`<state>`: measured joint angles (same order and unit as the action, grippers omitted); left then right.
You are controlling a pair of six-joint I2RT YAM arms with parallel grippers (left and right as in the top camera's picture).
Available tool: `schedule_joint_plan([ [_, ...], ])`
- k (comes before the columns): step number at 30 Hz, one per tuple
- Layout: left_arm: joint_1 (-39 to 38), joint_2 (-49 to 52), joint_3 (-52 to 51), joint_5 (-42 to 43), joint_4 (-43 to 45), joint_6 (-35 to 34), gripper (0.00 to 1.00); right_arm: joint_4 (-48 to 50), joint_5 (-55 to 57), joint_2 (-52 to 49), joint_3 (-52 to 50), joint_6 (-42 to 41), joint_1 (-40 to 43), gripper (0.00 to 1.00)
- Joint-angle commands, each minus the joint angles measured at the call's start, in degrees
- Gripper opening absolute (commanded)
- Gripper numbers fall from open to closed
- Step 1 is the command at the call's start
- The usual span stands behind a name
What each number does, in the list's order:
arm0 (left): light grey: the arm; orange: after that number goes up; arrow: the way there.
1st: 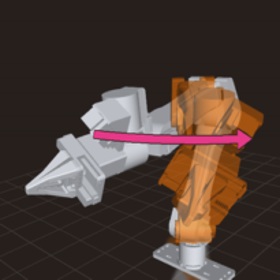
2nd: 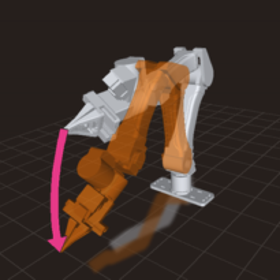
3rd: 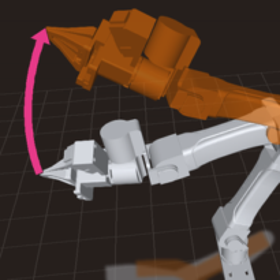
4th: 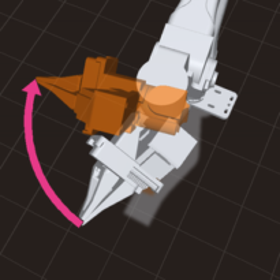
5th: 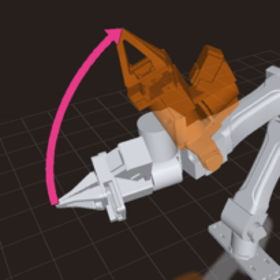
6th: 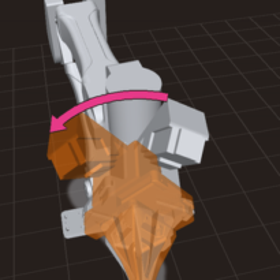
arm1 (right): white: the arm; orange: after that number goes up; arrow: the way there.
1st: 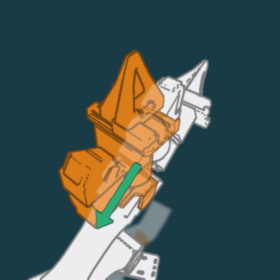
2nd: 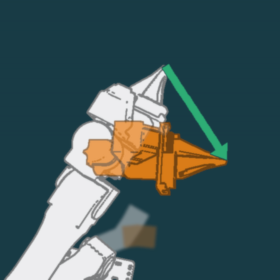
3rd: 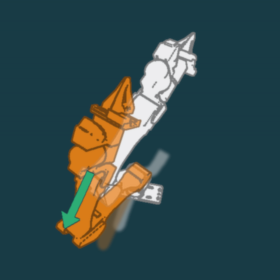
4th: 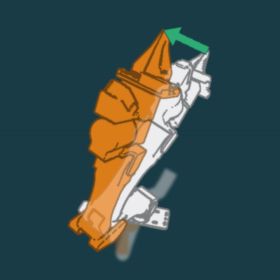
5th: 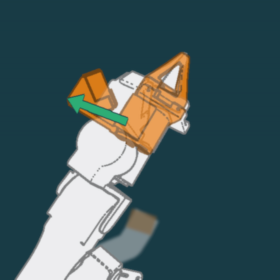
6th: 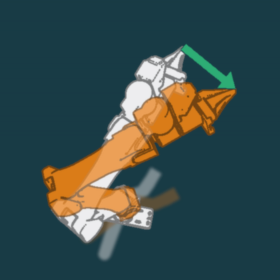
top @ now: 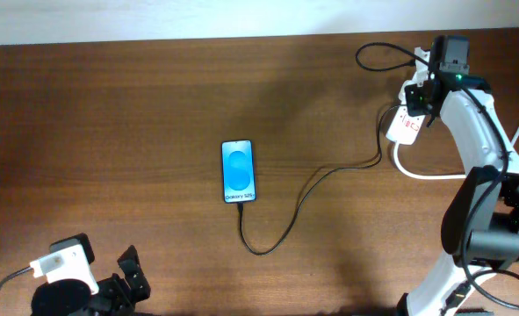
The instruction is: Plug charger to phone and switch on socket
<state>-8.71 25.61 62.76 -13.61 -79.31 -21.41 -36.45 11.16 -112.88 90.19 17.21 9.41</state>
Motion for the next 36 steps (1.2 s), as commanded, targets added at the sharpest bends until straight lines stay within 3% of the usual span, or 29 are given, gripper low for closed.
schedule_joint_plan([
  [1,0.00,-0.28,-0.09,-0.79,0.17,0.66,0.99,1.57,1.29,-1.60,0.09,4.00,1.25,0.04],
  [7,-0.02,-0.28,-0.09,-0.79,0.17,0.68,0.99,4.63,1.31,-5.55,0.09,16.81,1.55,0.04],
  [14,0.00,-0.28,-0.09,-0.79,0.17,0.66,0.99,6.12,1.20,-9.07,0.09,23.37,1.60,0.04],
  [36,0.00,-0.28,-0.09,-0.79,0.17,0.68,0.99,8.33,0.42,-11.26,-0.02,29.53,3.74,0.04],
])
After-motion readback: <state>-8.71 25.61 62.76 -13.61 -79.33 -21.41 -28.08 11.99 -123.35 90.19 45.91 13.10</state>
